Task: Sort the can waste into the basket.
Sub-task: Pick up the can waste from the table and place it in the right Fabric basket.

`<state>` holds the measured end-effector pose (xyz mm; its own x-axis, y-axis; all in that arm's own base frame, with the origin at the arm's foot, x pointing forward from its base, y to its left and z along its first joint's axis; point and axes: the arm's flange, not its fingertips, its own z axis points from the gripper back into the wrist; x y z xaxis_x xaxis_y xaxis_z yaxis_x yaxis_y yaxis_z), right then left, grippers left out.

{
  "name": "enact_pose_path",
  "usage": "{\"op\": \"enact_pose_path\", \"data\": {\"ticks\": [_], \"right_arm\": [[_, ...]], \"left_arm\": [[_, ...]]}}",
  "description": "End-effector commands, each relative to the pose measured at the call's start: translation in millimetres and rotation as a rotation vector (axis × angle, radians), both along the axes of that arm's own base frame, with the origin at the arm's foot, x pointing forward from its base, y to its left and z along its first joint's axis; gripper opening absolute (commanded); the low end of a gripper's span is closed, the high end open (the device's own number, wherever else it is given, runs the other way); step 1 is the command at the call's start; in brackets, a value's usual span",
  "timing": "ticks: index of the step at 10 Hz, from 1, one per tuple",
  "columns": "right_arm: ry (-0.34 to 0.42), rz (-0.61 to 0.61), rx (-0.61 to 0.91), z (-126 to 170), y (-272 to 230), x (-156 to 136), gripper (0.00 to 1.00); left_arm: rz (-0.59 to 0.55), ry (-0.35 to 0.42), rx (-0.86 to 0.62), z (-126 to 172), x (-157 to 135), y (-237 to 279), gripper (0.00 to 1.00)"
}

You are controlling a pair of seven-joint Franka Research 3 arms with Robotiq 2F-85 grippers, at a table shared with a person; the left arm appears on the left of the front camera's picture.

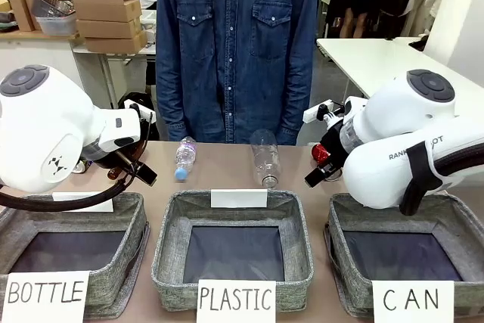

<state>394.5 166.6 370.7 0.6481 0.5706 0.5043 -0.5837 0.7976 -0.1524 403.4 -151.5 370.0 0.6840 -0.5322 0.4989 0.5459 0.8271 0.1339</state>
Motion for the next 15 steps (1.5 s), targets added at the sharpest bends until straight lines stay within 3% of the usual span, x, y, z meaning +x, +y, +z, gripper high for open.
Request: {"op": "enact_pose_path", "data": {"ticks": [1, 3, 4, 6, 8, 9, 10, 11, 12, 13, 14, 15], "right_arm": [[0.0, 0.0, 0.001, 0, 0, 0, 1.0], [0.0, 0.0, 0.0, 0, 0, 0, 1.0], [0.044, 0.036, -0.023, 13, -4, -7, 1.0], [0.095, 0.145, 0.025, 77, -8, -30, 1.0], [0.085, 0.258, 0.076, 146, -14, -69, 1.0], [0.058, 0.255, 0.041, 160, -14, -85, 1.0], [-0.031, 0.118, -0.064, 158, -11, -92, 1.0], [0.057, 0.224, 0.06, 144, -2, -78, 1.0], [0.02, 0.215, 0.029, 167, -9, -93, 1.0], [0.13, 0.281, 0.035, 147, -10, -85, 1.0], [0.181, 0.255, 0.165, 147, -33, -80, 1.0], [0.277, 0.265, 0.45, 157, -72, -83, 1.0]], "left_arm": [[0.0, 0.0, 0.0, 0, 0, 0, 1.0], [0.0, 0.0, 0.0, 0, 0, 0, 1.0], [-0.067, 0.009, -0.044, 9, -5, -1, 1.0], [-0.137, 0.002, -0.011, 64, -21, 10, 1.0], [-0.146, 0.013, 0.031, 138, -71, 30, 1.0], [-0.176, -0.092, 0.065, 156, -98, 36, 1.0], [-0.152, -0.182, 0.084, 158, -108, 39, 1.0], [-0.144, -0.034, 0.029, 135, -64, 21, 1.0], [-0.144, -0.034, 0.029, 135, -64, 21, 1.0], [-0.143, -0.106, 0.052, 176, -94, 34, 1.0], [-0.214, 0.013, -0.023, 172, -88, 39, 1.0], [-0.267, 0.153, -0.144, 174, -86, 56, 1.0]]}}
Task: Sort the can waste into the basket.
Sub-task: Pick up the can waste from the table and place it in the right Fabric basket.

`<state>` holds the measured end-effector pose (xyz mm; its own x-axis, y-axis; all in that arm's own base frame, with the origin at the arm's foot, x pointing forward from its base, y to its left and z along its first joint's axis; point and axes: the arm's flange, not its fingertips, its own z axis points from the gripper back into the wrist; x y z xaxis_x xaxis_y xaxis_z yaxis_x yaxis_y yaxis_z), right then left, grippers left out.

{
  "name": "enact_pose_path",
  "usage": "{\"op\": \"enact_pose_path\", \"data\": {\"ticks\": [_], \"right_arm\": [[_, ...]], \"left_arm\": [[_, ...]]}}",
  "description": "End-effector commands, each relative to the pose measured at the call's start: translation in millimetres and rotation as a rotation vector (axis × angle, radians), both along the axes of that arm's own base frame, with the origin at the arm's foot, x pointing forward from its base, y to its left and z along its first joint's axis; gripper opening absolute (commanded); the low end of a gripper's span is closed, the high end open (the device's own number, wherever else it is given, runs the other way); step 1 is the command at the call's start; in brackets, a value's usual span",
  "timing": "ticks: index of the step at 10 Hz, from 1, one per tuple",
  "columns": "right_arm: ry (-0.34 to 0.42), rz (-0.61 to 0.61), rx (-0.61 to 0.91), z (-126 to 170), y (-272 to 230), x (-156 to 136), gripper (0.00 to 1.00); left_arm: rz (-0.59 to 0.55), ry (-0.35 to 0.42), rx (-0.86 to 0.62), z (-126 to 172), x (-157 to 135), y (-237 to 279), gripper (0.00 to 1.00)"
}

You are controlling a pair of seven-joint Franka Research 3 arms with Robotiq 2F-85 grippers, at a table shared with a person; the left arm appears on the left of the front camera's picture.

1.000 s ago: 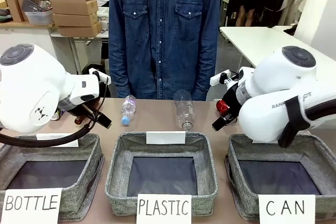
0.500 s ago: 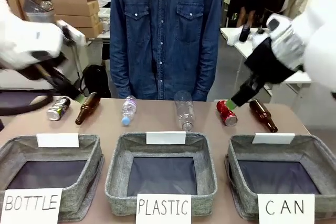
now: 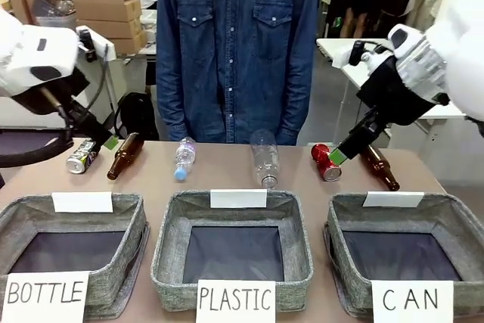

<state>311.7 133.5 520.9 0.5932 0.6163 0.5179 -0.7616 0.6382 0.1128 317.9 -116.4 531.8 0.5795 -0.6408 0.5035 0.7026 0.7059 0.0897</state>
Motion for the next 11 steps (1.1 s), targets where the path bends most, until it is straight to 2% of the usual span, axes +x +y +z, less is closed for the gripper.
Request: {"op": "enact_pose_path", "data": {"ticks": [1, 2, 3, 4, 5, 7, 8, 9, 10, 11], "right_arm": [[0.243, 0.004, 0.625, 16, -88, -4, 1.0], [0.307, -0.09, 0.815, 17, -120, -4, 1.0], [0.367, -0.23, 0.987, 18, -143, -3, 1.0], [0.38, -0.206, 1.069, 18, -159, -4, 1.0], [0.373, -0.219, 1.093, 19, -168, -5, 1.0], [0.264, -0.292, 1.092, 22, -183, -15, 1.0], [0.217, -0.317, 1.05, 23, -184, -21, 1.0], [0.162, -0.387, 0.878, 19, -176, -22, 1.0], [0.287, -0.281, 1.091, 26, -205, -6, 1.0], [0.287, -0.281, 1.091, 26, -205, -6, 1.0]], "left_arm": [[-0.134, 0.287, -0.272, 14, 2, 51, 1.0], [-0.135, 0.376, -0.441, 11, 7, 79, 1.0], [-0.107, 0.409, -0.59, 4, 13, 109, 1.0], [-0.063, 0.444, -0.718, -4, 20, 133, 1.0], [-0.003, 0.469, -0.841, -15, 28, 157, 1.0], [0.108, 0.471, -1.064, -32, 34, 191, 1.0], [0.205, 0.439, -1.169, -34, 34, 201, 1.0], [0.326, 0.421, -1.109, -30, 36, 201, 1.0], [0.142, 0.485, -1.085, -40, 29, 214, 1.0], [0.142, 0.485, -1.085, -40, 29, 214, 1.0]]}}
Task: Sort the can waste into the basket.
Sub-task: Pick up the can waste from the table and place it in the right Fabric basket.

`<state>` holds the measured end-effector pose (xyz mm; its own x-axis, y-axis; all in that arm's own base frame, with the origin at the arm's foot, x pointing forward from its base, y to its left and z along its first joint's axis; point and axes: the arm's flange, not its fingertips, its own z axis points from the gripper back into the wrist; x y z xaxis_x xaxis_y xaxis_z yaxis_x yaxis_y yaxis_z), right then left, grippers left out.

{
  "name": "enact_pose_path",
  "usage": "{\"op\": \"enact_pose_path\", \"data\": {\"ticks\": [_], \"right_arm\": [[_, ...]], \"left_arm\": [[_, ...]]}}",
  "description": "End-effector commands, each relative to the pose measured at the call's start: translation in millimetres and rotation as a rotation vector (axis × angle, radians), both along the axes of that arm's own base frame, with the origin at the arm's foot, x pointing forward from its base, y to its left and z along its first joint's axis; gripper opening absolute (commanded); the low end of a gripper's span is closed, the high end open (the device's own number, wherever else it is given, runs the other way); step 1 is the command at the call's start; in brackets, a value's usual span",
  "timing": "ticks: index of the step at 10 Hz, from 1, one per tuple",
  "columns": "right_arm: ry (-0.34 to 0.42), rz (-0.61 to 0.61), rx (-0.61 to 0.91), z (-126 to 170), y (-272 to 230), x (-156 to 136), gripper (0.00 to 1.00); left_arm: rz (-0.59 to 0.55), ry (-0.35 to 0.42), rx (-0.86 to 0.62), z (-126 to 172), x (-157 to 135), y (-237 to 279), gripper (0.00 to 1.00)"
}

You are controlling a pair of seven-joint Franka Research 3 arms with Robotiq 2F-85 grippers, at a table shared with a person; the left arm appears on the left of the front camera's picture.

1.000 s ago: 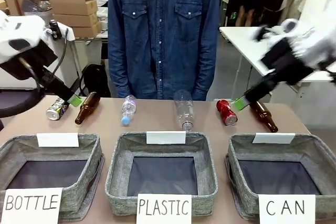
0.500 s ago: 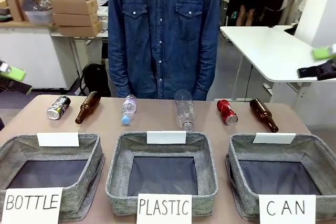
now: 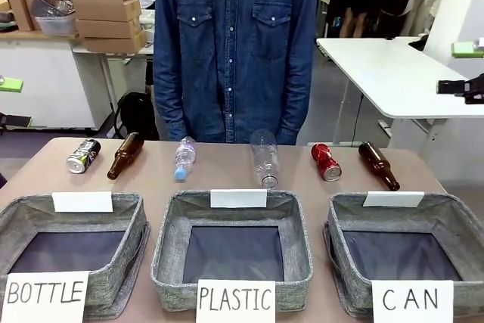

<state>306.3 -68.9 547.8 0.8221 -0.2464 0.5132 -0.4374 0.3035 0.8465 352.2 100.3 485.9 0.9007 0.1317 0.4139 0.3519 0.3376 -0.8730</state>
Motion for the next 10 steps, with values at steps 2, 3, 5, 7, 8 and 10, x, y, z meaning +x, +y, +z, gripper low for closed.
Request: {"op": "enact_pose_path", "data": {"ticks": [2, 3, 5, 7, 8, 10], "right_arm": [[-0.022, 0.036, 0.057, -1, -3, 0, 1.0], [-0.022, 0.036, 0.057, -1, -3, 0, 1.0], [0.013, 0.037, 0.05, -2, -3, -6, 1.0], [-0.053, -0.19, -0.37, -8, 33, 32, 1.0], [-0.059, -0.213, -0.518, -13, 53, 61, 1.0], [-0.09, -0.273, -0.808, -32, 78, 110, 1.0]], "left_arm": [[-0.065, -0.04, 0.012, 6, -5, -3, 1.0], [-0.065, -0.04, 0.012, 6, -5, -3, 1.0], [-0.065, -0.04, 0.012, 6, -5, -3, 1.0], [-0.065, -0.04, 0.012, 6, -5, -3, 1.0], [-0.065, -0.04, 0.012, 6, -5, -3, 1.0], [-0.065, -0.04, 0.012, 6, -5, -3, 1.0]]}}
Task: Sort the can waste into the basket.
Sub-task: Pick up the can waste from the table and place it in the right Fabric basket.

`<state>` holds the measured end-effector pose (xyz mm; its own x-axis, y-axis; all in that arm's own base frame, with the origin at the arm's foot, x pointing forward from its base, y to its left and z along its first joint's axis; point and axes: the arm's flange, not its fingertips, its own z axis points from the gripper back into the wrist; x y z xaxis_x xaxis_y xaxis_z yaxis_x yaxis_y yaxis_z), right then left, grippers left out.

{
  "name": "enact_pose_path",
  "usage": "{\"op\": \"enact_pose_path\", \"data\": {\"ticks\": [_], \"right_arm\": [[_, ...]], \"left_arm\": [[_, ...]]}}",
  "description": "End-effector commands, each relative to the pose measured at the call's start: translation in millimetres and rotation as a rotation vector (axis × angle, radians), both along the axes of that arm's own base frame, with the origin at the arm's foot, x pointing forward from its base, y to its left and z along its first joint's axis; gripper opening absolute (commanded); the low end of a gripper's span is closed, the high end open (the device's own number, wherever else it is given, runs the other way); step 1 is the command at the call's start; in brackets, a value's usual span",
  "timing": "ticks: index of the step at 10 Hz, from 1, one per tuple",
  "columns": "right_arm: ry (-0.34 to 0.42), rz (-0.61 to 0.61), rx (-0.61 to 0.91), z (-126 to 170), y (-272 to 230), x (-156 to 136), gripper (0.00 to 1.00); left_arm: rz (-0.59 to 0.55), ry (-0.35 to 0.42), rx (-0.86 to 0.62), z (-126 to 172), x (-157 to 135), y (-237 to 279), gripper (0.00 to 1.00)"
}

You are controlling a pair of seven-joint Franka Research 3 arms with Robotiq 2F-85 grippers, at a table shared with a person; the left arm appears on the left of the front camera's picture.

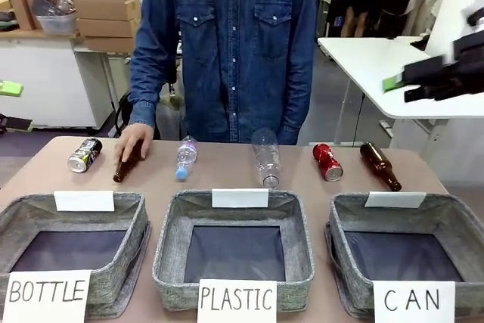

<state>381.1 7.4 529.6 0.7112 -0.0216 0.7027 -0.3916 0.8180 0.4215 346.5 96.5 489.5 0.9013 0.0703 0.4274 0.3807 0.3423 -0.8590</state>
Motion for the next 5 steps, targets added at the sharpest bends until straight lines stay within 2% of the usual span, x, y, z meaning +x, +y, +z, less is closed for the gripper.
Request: {"op": "enact_pose_path", "data": {"ticks": [1, 2, 3, 4, 5], "right_arm": [[0.013, -0.106, -0.265, -19, 5, 43, 1.0], [0.035, -0.057, -0.252, -15, 5, 37, 1.0], [0.099, -0.062, -0.155, 0, -3, 17, 1.0], [-0.025, -0.046, -0.243, -18, 17, 33, 1.0], [-0.025, -0.046, -0.243, -18, 17, 33, 1.0]], "left_arm": [[-0.011, -0.028, -0.017, 2, 1, 1, 1.0], [-0.011, -0.028, -0.017, 2, 1, 1, 1.0], [-0.011, -0.028, -0.017, 2, 1, 1, 1.0], [-0.011, -0.028, -0.017, 2, 1, 1, 1.0], [-0.011, -0.028, -0.017, 2, 1, 1, 1.0]]}}
